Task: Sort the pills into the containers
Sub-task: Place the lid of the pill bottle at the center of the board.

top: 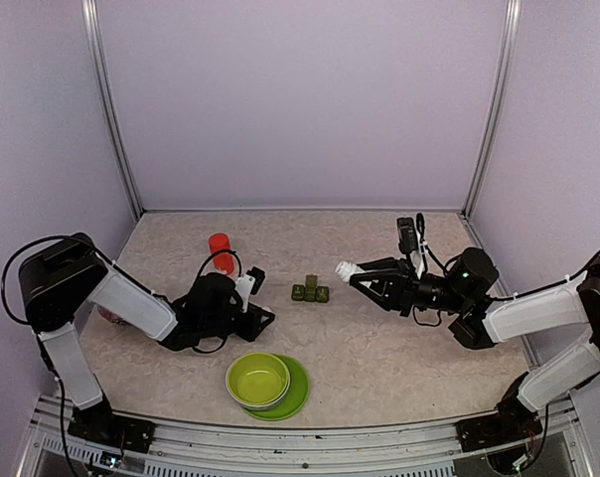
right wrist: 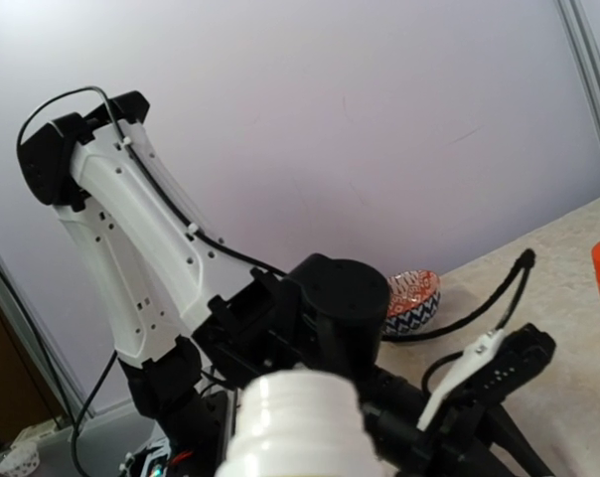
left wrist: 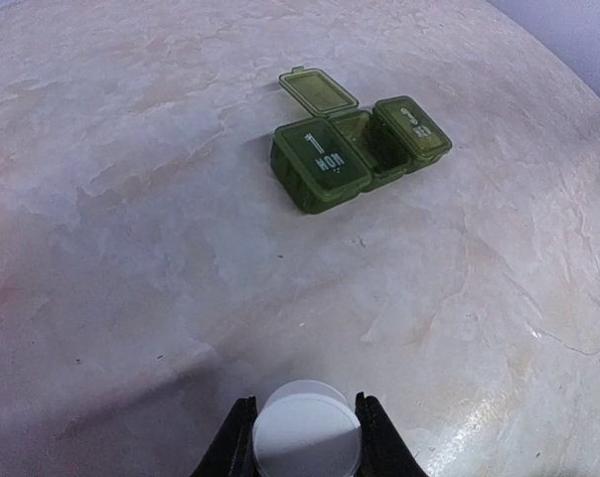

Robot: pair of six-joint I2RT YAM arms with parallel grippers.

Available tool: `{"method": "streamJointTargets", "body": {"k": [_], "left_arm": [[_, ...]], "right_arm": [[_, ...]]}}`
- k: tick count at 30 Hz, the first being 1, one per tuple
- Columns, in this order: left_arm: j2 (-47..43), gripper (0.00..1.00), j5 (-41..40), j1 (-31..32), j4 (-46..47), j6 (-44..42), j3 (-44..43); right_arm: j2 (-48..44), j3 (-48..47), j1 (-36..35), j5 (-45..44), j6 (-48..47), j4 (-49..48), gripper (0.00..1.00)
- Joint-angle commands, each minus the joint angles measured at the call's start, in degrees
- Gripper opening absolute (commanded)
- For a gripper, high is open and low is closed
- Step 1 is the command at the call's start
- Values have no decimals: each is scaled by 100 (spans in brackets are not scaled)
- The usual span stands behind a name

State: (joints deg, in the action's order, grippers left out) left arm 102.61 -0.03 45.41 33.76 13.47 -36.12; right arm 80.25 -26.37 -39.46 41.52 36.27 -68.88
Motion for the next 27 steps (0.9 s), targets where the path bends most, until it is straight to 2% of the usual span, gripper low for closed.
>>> {"method": "streamJointTargets", "body": {"k": [1,27], "left_arm": [[228,26,59,-41,118,-22,-210],[431,38,-269,-49,-361,65,-545]], "right_arm": [[20,2,88,93,20,-170,22],[-53,150,97,36,56,-244,22]]}}
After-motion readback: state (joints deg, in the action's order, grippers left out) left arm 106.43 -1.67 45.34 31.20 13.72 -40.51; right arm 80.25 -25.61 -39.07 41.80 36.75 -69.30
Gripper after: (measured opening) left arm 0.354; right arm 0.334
